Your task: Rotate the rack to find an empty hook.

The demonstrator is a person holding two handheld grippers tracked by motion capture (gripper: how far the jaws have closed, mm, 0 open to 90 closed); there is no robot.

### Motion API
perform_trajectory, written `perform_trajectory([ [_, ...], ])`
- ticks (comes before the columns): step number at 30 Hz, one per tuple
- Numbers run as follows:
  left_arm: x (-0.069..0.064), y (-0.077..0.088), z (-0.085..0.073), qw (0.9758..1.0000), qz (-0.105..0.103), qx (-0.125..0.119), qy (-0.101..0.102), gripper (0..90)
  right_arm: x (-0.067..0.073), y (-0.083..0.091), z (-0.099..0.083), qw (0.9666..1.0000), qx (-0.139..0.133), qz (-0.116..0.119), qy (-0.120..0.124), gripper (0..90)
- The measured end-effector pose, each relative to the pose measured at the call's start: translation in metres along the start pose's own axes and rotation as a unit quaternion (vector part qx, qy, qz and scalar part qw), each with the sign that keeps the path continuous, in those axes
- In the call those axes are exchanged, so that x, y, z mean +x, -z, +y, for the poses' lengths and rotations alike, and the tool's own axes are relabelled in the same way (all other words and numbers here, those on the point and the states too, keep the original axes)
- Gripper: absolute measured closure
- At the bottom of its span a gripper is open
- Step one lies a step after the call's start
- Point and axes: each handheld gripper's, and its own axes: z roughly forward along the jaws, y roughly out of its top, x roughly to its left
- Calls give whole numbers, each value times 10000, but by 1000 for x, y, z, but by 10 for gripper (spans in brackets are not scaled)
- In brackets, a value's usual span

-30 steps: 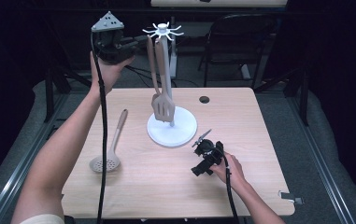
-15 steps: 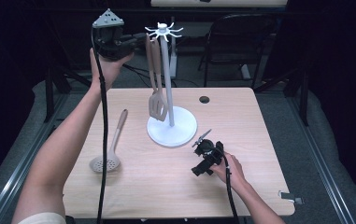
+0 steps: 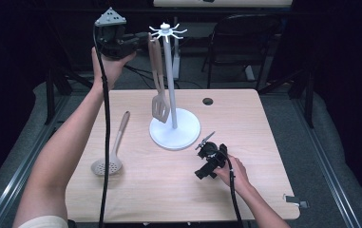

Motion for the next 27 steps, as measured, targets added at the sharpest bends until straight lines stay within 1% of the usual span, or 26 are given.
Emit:
perform_trajectory([
  [3,1,-1,0,10000,14,13,21,898,0,0,0,10000,4,6,11,0],
  [4,1,-2,1,10000,15,5,27,898,1,-2,-1,9999,-97,11,-79,0],
  [5,2,-2,1,10000,20,20,26,898,2,-2,-1,9999,-105,49,-102,0],
  [7,2,-3,1,10000,39,23,42,898,1,-2,-1,9999,-75,29,-87,0],
  [27,6,-8,2,9999,104,53,77,898,1,-2,-1,9999,-111,7,-97,0],
])
